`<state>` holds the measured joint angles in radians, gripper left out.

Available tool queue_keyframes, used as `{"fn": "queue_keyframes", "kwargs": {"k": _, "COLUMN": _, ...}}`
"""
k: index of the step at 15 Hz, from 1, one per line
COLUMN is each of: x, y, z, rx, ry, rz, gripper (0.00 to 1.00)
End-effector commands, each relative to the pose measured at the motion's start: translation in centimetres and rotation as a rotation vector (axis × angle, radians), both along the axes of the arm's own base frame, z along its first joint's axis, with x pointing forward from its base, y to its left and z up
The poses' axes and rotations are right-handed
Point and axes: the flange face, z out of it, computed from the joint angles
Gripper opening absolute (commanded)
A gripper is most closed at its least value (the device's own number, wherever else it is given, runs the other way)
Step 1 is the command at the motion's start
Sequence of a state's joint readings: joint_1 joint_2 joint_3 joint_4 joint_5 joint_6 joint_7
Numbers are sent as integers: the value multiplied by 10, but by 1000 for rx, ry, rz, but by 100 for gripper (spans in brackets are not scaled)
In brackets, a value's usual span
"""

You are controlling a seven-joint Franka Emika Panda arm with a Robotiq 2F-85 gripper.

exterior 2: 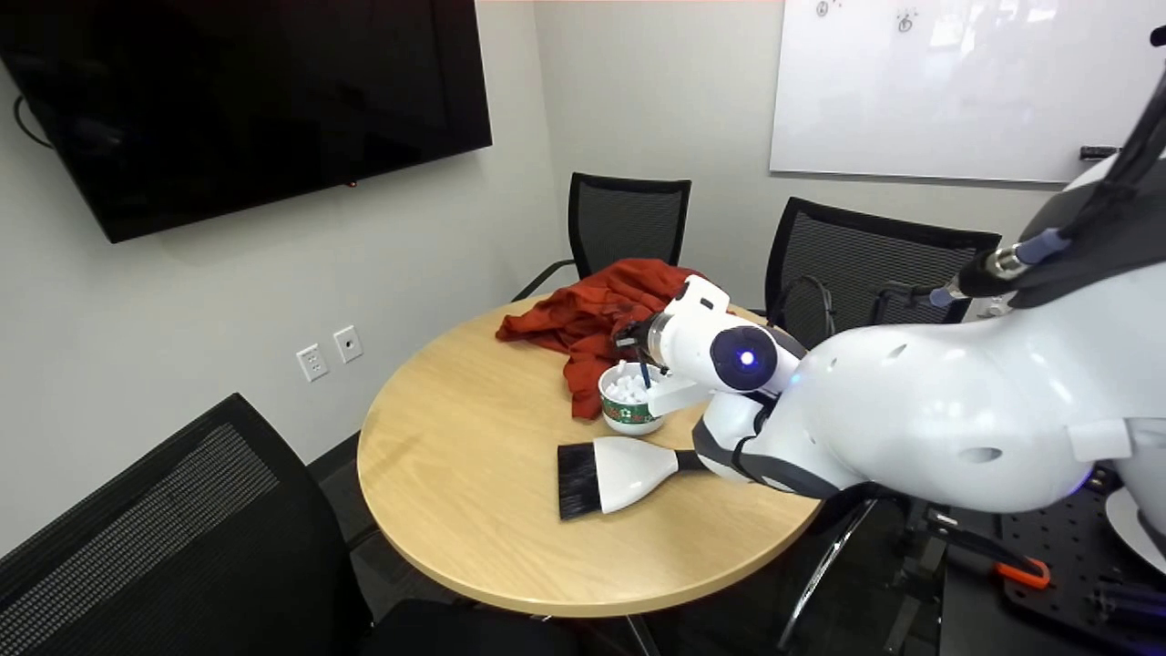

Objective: Use the pen to stir in the pot

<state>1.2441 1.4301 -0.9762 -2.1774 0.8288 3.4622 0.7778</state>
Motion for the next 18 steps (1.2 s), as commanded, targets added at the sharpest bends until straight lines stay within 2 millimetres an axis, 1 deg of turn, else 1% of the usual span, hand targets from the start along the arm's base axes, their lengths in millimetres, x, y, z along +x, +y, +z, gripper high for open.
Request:
{"fn": "queue_keyframes", "kwargs": {"k": 1, "x": 2, "y": -7, "z": 9, "rx": 9, "ry": -19, "rz": -18, "gripper": 4}}
{"fn": "queue_keyframes", "kwargs": {"k": 3, "x": 5, "y": -2, "z": 7, "rx": 19, "ry": -30, "rz": -11, "gripper": 4}}
{"fn": "queue_keyframes", "kwargs": {"k": 8, "x": 19, "y": 28, "z": 5, "rx": 67, "ry": -90, "rz": 37, "gripper": 4}}
{"fn": "queue_keyframes", "kwargs": {"k": 10, "x": 22, "y": 37, "z": 5, "rx": 84, "ry": -99, "rz": 52, "gripper": 4}}
{"fn": "queue_keyframes", "kwargs": {"k": 12, "x": 21, "y": 45, "z": 11, "rx": 94, "ry": -94, "rz": 61, "gripper": 4}}
{"fn": "queue_keyframes", "kwargs": {"k": 13, "x": 18, "y": 44, "z": 17, "rx": 89, "ry": -86, "rz": 59, "gripper": 4}}
{"fn": "queue_keyframes", "kwargs": {"k": 15, "x": 11, "y": 34, "z": 37, "rx": 76, "ry": -85, "rz": 38, "gripper": 4}}
{"fn": "queue_keyframes", "kwargs": {"k": 18, "x": -4, "y": 2, "z": 73, "rx": 62, "ry": -62, "rz": -22, "gripper": 4}}
